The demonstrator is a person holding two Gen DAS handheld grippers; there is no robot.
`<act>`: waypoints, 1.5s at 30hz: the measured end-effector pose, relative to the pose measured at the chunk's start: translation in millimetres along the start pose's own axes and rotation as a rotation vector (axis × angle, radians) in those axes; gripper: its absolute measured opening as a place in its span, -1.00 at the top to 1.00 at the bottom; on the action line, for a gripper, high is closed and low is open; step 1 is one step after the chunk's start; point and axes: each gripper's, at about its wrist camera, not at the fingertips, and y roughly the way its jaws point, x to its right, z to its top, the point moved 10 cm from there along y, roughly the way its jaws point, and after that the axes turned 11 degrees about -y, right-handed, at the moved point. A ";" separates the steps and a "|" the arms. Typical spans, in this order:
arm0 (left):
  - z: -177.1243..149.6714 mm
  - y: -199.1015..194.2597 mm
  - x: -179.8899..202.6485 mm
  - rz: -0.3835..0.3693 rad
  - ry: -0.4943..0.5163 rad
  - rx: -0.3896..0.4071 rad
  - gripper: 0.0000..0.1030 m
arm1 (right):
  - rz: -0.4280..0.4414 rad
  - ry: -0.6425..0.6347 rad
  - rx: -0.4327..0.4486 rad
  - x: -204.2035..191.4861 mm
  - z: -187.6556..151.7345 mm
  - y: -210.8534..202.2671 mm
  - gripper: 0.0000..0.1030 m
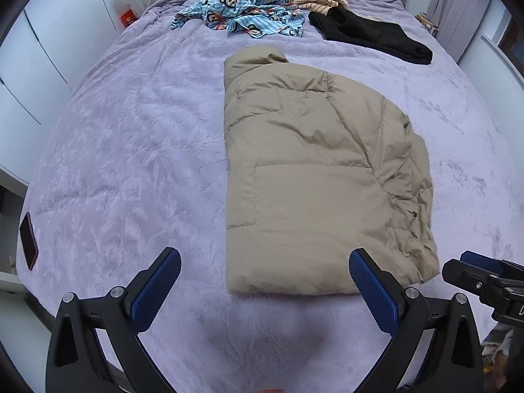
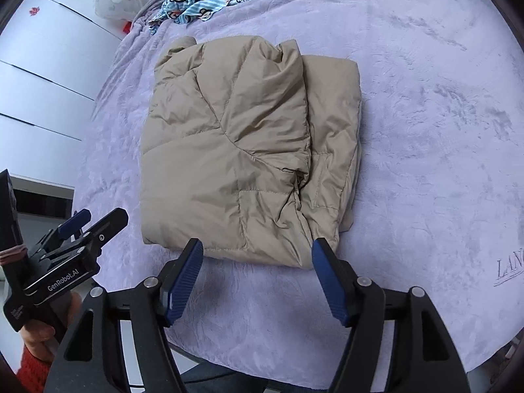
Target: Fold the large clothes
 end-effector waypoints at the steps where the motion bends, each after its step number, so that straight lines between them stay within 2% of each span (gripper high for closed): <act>1: -2.3 -7.9 1.7 0.000 -0.009 0.012 -1.00 | -0.006 -0.008 0.013 -0.7 -0.3 -8.5 -0.62; 9: -13.8 -58.2 5.8 0.011 -0.055 0.081 -1.00 | -0.058 -0.053 0.104 -1.0 7.8 -57.3 -0.64; 10: -13.7 -63.2 5.4 0.012 -0.059 0.086 -1.00 | -0.057 -0.066 0.113 -4.2 8.9 -61.1 -0.70; 11: -13.0 -68.0 4.8 0.010 -0.062 0.094 -1.00 | -0.059 -0.076 0.120 -6.5 10.2 -64.1 -0.92; 12: -12.8 -72.1 4.9 0.008 -0.064 0.100 -1.00 | -0.056 -0.089 0.136 -10.0 11.8 -69.1 -0.99; 16: -3.1 -85.0 4.0 0.003 -0.057 0.123 -1.00 | -0.085 -0.133 0.194 -22.7 17.0 -84.6 -1.00; 20: 14.3 -98.6 -1.7 0.004 -0.045 0.155 -1.00 | -0.135 -0.144 0.192 -32.6 24.7 -89.6 -1.00; 25: 38.6 -114.5 -19.6 0.002 -0.046 0.188 -1.00 | -0.227 -0.093 0.250 -34.2 45.2 -101.3 -0.99; 30: 52.7 -120.1 -29.0 0.015 -0.027 0.201 -1.00 | -0.265 -0.040 0.290 -38.9 57.6 -114.0 -1.00; 45: 63.2 -123.0 -36.7 -0.001 -0.050 0.199 -1.00 | -0.306 -0.055 0.301 -53.7 68.9 -121.5 -0.99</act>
